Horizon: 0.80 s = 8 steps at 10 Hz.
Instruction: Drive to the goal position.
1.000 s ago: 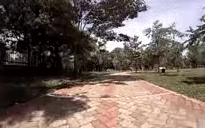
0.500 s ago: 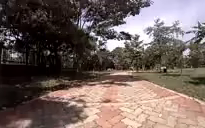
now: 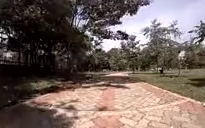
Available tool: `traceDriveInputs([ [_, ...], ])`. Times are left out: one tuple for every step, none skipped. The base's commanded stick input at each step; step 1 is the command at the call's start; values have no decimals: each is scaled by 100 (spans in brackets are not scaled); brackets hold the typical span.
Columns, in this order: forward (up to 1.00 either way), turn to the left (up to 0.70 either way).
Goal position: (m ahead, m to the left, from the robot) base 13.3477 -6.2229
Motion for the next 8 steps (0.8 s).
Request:
traceDriveInputs([
  [70,0],
  [70,0],
  [70,0],
  [70,0],
  [70,0],
  [70,0],
  [70,0],
  [70,0],
])
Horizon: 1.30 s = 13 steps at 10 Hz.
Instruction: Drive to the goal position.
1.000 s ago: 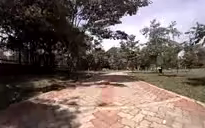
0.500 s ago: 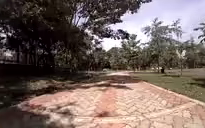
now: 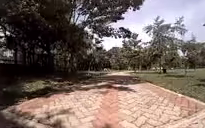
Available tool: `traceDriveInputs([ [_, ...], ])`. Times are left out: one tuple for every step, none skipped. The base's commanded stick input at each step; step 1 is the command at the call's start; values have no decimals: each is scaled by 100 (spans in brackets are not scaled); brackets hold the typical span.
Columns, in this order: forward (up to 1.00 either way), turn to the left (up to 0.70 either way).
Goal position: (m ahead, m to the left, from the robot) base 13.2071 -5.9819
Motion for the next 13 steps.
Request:
traceDriveInputs([
  [70,0],
  [70,0],
  [70,0],
  [70,0],
  [70,0],
  [70,0],
  [70,0],
  [70,0],
  [70,0],
  [70,0],
  [70,0],
  [70,0],
  [70,-3],
])
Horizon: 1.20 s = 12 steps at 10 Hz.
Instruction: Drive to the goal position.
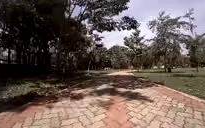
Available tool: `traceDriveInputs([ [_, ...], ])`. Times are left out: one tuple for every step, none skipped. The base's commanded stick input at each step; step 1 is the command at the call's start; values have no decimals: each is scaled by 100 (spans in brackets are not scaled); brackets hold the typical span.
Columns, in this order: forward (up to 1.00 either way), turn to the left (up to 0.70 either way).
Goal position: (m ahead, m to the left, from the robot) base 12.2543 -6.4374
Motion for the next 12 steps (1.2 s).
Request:
traceDriveInputs([
  [70,-24],
  [70,-35],
  [70,-35],
  [70,-35],
  [70,-35],
  [70,-19],
  [70,0],
  [70,0],
  [70,0],
  [70,0],
  [70,0],
  [70,0],
])
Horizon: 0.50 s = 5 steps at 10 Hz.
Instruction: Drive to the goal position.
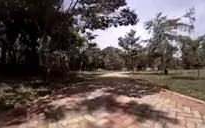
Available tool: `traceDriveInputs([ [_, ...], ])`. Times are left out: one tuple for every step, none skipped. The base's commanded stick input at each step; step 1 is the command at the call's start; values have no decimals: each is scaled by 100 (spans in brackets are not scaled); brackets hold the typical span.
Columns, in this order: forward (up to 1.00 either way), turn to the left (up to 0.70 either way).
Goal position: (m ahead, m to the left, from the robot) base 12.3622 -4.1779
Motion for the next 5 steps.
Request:
traceDriveInputs([
  [70,0],
  [70,0],
  [70,0],
  [70,0],
  [70,0],
])
